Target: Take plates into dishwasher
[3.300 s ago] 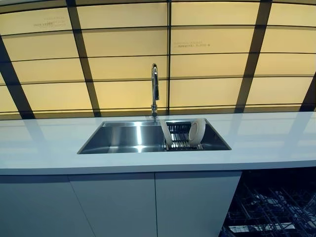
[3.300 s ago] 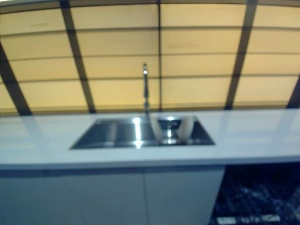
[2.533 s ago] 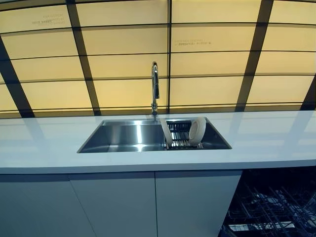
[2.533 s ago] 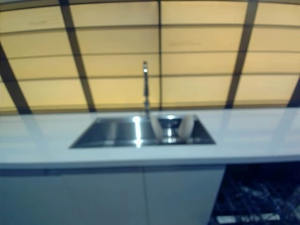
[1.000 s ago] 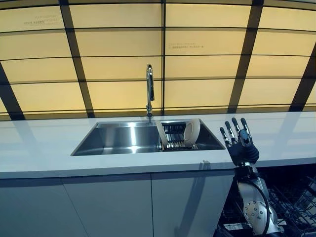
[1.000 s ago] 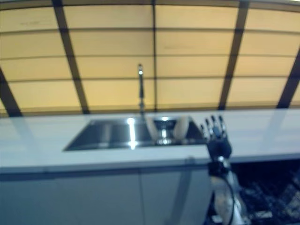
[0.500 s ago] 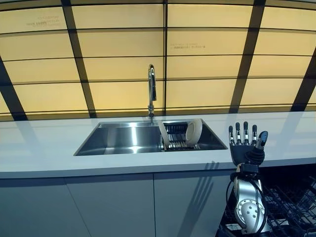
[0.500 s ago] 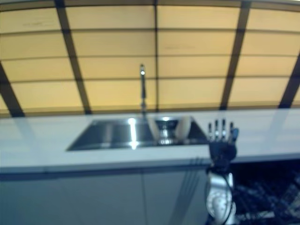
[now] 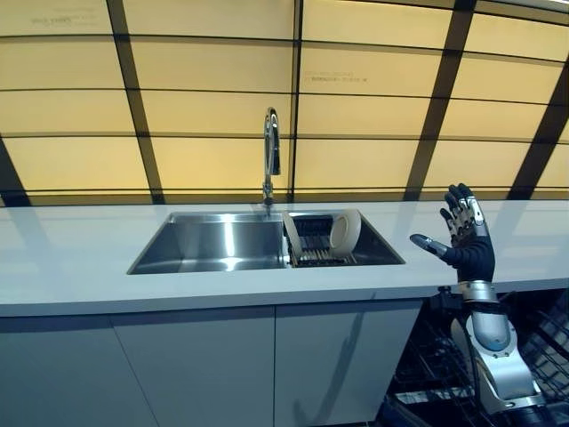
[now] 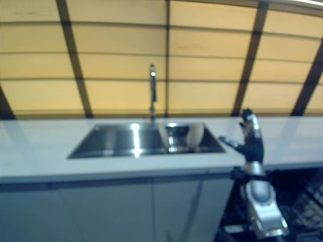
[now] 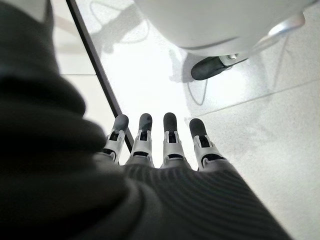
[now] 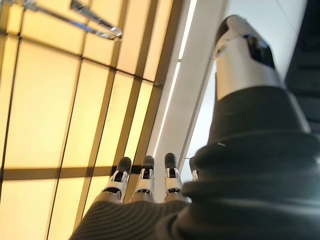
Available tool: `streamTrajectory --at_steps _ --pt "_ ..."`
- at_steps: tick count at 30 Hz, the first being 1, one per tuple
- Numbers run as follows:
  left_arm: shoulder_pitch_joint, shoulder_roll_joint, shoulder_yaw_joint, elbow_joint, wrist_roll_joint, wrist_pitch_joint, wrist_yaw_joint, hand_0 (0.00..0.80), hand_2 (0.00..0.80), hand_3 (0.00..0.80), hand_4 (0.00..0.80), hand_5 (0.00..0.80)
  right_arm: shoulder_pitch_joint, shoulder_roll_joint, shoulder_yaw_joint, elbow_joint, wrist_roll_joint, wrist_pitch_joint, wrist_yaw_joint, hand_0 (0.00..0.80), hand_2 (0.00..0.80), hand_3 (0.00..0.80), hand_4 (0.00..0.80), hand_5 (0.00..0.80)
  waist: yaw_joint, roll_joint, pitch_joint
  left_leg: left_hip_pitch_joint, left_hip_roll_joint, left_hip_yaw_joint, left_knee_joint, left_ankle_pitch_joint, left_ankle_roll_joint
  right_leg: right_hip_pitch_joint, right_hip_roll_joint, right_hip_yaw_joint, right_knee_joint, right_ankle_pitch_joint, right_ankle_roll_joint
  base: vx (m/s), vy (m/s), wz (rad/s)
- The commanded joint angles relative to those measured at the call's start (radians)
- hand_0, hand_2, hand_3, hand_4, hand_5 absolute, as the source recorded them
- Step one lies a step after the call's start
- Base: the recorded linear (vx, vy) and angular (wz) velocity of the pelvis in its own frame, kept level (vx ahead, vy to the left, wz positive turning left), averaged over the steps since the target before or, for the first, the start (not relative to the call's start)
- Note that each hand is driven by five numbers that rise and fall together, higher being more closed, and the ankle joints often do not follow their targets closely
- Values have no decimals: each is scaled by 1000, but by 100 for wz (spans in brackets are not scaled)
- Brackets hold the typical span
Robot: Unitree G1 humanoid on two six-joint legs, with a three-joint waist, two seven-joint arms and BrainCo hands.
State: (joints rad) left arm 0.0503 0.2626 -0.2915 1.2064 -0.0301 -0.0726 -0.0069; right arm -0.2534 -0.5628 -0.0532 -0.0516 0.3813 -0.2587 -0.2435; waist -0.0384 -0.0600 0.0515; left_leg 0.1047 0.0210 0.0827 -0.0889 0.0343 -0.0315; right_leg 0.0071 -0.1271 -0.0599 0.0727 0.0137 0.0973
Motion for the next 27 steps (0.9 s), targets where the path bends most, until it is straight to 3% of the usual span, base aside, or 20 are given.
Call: streamTrajectory --at_steps 1,5,8,10,13,14,18,22,27 --pt "-57 2 -27 24 36 2 -14 0 0 0 0 0 -61 -16 -54 0 82 41 28 0 0 0 0 0 17 -2 24 -57 -76 -45 124 -87 122 -75 -70 42 198 165 -6 -13 131 -20" --pt "-66 23 -35 26 48 14 -22 0 0 0 0 0 -91 -21 -50 43 119 80 20 0 0 0 0 0 22 9 32 -52 -80 -47 124 -93 131 -131 -95 36 336 221 -2 11 141 3" --pt "-71 44 -36 27 46 30 -26 0 0 0 0 0 -150 -58 -42 94 153 159 37 0 0 0 0 0 27 17 34 -34 -77 -38 107 -92 130 -169 -104 16 379 228 1 67 100 3" --pt "-75 52 -34 29 41 37 -28 0 0 0 0 0 -181 -83 -39 132 195 204 63 0 0 0 0 0 27 9 32 -26 -85 -37 103 -98 128 -172 -93 9 335 219 1 109 11 -9" --pt "-78 56 -28 36 53 40 -37 0 0 0 0 0 -229 -130 -38 214 327 283 140 0 0 0 0 0 14 -13 33 -9 -109 -56 114 -124 121 -160 -44 7 154 181 0 150 -40 -6" --pt "-78 56 -28 36 53 40 -37 0 0 0 0 0 -229 -130 -38 214 327 283 140 0 0 0 0 0 14 -13 33 -9 -109 -56 114 -124 121 -160 -44 7 154 181 0 198 -49 -19" --pt "-71 47 -35 69 65 29 -37 0 0 0 0 0 -274 -194 -36 304 481 386 234 0 0 0 0 0 -13 -24 41 39 -127 -108 120 -147 110 -206 25 23 -29 194 12 302 -71 -7" --pt "-69 46 -35 81 77 17 -43 0 0 0 0 0 -293 -230 -47 320 472 407 235 0 0 0 0 0 -24 -30 46 67 -130 -146 142 -174 111 -230 27 26 -123 239 23 321 -112 49" --pt "-58 57 -13 97 87 9 -42 0 0 0 0 0 -296 -232 -58 275 464 431 221 0 0 0 0 0 -26 -44 55 104 -124 -159 200 -239 109 -270 -10 -6 -158 290 39 407 -201 49"
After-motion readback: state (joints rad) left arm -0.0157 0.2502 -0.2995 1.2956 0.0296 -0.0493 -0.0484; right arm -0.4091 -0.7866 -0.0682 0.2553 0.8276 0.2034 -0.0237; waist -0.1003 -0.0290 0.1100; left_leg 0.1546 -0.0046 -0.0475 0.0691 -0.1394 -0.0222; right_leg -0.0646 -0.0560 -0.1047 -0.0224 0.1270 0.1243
